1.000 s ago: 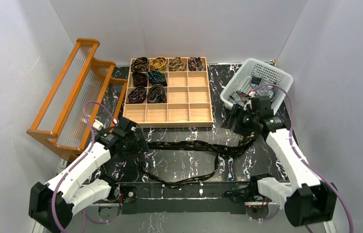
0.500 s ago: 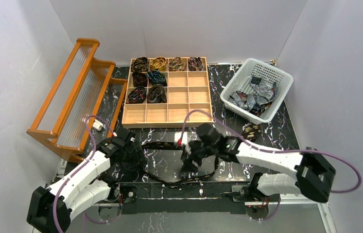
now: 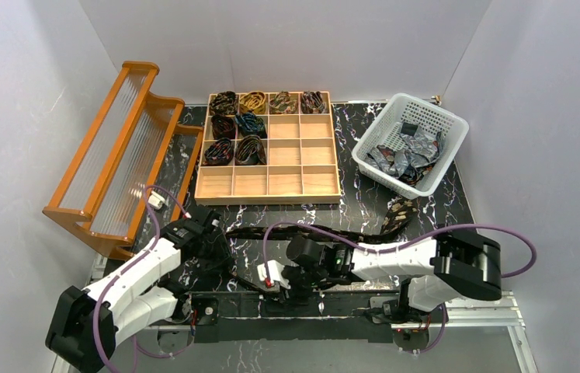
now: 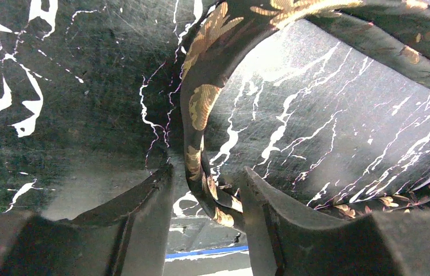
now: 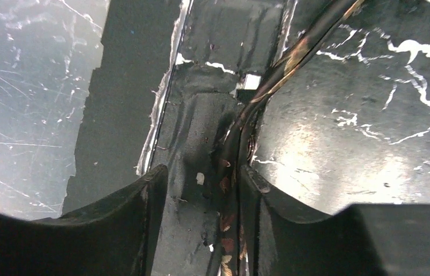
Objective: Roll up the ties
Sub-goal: Flatten out the tie at the center of the board.
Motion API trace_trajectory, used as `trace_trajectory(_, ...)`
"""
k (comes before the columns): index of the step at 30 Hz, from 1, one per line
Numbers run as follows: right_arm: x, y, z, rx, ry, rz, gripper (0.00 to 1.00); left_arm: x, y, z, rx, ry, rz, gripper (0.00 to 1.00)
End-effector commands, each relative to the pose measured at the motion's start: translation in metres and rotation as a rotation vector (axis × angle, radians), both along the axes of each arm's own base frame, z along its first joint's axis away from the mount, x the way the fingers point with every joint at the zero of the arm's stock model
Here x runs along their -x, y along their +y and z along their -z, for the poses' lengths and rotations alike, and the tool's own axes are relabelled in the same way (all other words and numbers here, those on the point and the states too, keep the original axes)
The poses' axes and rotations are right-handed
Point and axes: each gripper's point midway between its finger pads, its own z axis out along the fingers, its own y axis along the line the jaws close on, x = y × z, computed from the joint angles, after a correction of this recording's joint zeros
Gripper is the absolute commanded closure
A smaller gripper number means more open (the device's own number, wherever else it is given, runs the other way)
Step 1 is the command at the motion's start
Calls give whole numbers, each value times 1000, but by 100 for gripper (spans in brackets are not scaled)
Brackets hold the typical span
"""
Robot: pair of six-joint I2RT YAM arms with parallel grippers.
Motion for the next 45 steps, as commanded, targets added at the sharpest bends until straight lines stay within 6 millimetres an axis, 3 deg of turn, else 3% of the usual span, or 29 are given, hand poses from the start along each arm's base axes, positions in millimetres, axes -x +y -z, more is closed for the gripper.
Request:
trace_trajectory(1,-11,16,3,-37,-83,11,48,3,-1,1,9,4,6,55)
trace_trajectory(4,-25,19,9,-29,-141,57,64,-1,-1,-4,17,-30,-9,50)
trace_trajectory(6,-29,25,1,-48,-163,60,84,-3,0,-7,20,-49,-22,46)
trace_trajectory(7,-30,29,-6,-66,-166,64,89,-4,0,-9,22,-62,-30,44)
trace_trajectory(11,-38,48,-44,-173,-161,113,95,-18,5,-26,16,-161,-72,34)
trace_trajectory(13,-51,54,-56,-204,-134,138,96,-25,10,-37,3,-211,-97,30)
trace_trajectory(15,-62,59,-66,-219,-78,137,95,-31,15,-47,-13,-254,-121,24)
trace_trajectory(23,-129,76,-59,-126,83,113,92,-44,29,-80,-62,-349,-171,13)
trace_trajectory(26,-156,83,-47,-73,140,147,89,-44,31,-88,-66,-367,-175,12)
trace_trajectory(34,-179,106,-21,59,190,124,85,-43,50,-120,-133,-418,-203,6)
trace_trajectory(36,-185,112,-23,55,191,134,85,-45,47,-126,-121,-432,-174,4)
trace_trajectory(38,-190,117,-25,63,195,148,82,-47,35,-124,-80,-425,-121,4)
trace_trajectory(41,-194,117,-30,78,186,182,68,-43,17,-104,-20,-362,-65,4)
trace_trajectory(45,-198,111,-57,10,112,215,48,-34,-4,-79,82,-305,-17,5)
